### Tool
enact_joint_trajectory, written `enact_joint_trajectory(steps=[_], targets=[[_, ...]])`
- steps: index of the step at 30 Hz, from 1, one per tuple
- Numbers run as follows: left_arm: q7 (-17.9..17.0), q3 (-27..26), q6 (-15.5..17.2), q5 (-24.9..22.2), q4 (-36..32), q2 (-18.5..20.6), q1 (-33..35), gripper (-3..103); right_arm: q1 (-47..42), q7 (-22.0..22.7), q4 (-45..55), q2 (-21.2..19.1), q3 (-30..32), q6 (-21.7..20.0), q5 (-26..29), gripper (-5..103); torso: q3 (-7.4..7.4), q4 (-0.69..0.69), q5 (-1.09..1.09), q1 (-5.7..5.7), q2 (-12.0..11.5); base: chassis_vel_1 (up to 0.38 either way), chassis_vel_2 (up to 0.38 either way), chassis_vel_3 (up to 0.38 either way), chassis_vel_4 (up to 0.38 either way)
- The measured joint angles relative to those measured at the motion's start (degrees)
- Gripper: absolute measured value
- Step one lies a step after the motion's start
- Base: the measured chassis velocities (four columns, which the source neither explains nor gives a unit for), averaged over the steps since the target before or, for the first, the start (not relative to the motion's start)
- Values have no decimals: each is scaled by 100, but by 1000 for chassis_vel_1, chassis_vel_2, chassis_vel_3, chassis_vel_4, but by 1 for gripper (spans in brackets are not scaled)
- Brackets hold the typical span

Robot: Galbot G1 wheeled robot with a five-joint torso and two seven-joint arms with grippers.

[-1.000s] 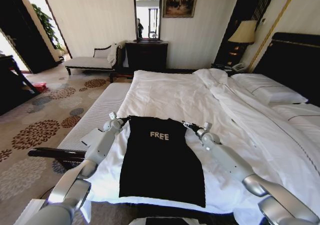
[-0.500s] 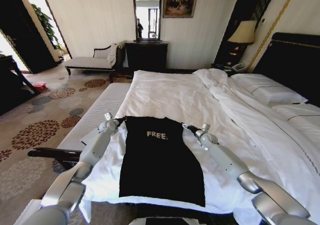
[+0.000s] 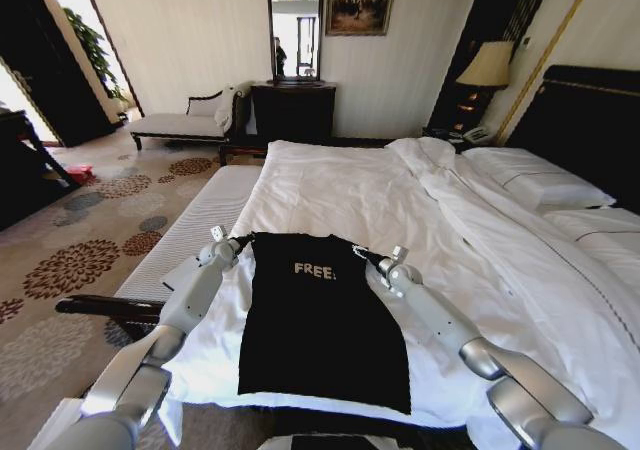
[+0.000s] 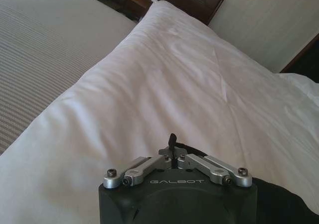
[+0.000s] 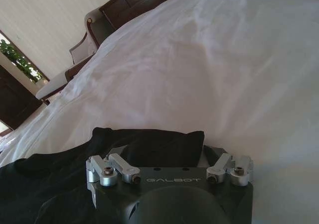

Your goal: Fold the clothes on the bed.

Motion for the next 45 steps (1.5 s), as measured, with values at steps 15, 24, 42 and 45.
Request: enact_joint_trajectory(steps=[15, 24, 42, 45], targets=[[7, 9, -27, 100, 47, -60, -40, 0, -181, -678, 116, -131, 225, 273, -60, 33, 0, 1, 1, 0, -1, 0, 0, 0, 0], [9, 22, -46, 127, 37, -76, -74, 0, -124, -806, 35, -222, 191, 531, -532, 1, 0, 1, 0, 0, -2, 0, 0, 0, 0], [19, 32, -381, -281, -120, -18, -613, 0, 715, -535, 100, -303, -12, 1173, -422, 0, 0, 2, 0, 0, -1, 0, 0, 0, 0], [54, 38, -424, -320, -74, -40, -754, 0, 817, -516, 92, -293, -16, 1240, -350, 0, 1, 2, 0, 1, -2, 0, 0, 0, 0]])
